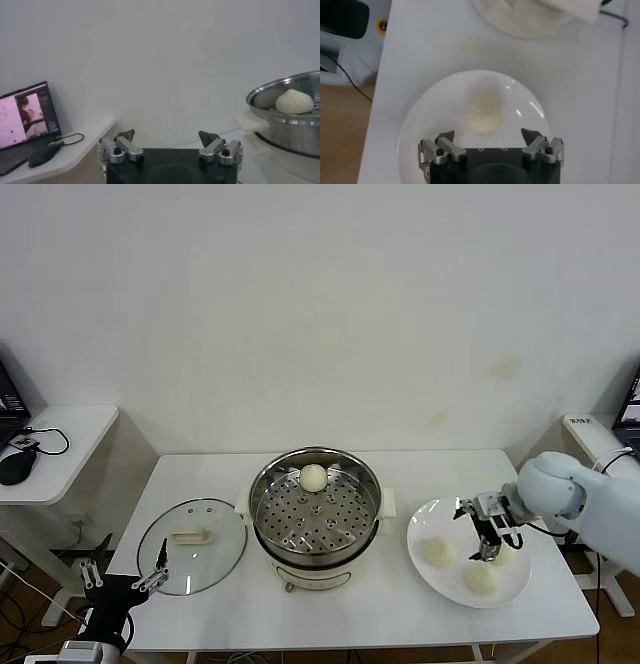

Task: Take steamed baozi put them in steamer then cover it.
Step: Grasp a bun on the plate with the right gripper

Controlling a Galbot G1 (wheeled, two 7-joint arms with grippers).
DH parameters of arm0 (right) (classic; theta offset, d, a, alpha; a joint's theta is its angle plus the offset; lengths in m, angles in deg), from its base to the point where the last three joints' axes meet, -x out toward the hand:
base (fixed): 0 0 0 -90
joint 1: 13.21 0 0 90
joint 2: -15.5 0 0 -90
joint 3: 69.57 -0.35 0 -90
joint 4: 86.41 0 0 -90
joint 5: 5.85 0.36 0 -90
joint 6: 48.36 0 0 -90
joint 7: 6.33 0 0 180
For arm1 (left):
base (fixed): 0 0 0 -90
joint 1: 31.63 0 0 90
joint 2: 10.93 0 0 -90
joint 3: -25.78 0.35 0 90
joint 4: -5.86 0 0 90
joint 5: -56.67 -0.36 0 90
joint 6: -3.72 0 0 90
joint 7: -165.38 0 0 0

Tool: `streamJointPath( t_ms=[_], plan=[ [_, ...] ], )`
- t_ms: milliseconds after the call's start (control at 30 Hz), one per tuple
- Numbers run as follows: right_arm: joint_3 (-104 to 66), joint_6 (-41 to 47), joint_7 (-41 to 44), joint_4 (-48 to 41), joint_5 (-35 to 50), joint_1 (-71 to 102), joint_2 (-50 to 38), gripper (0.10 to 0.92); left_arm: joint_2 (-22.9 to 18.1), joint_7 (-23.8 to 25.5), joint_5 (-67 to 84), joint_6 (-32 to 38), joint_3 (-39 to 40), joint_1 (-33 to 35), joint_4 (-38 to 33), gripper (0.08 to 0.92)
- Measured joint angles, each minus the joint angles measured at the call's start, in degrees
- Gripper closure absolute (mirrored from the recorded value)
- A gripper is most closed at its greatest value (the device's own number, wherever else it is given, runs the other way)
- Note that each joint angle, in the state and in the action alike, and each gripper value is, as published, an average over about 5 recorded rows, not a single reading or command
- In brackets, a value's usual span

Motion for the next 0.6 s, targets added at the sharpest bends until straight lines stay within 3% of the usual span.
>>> streamJointPath(
  t_ms=[600],
  plan=[
    [-5.57, -0.26, -2.43, -10.19, -4.13, 9.38, 9.02, 0.203, -0.32, 0.03, 0.05, 0.00, -1.30, 0.12, 0.74, 0.177]
  ],
)
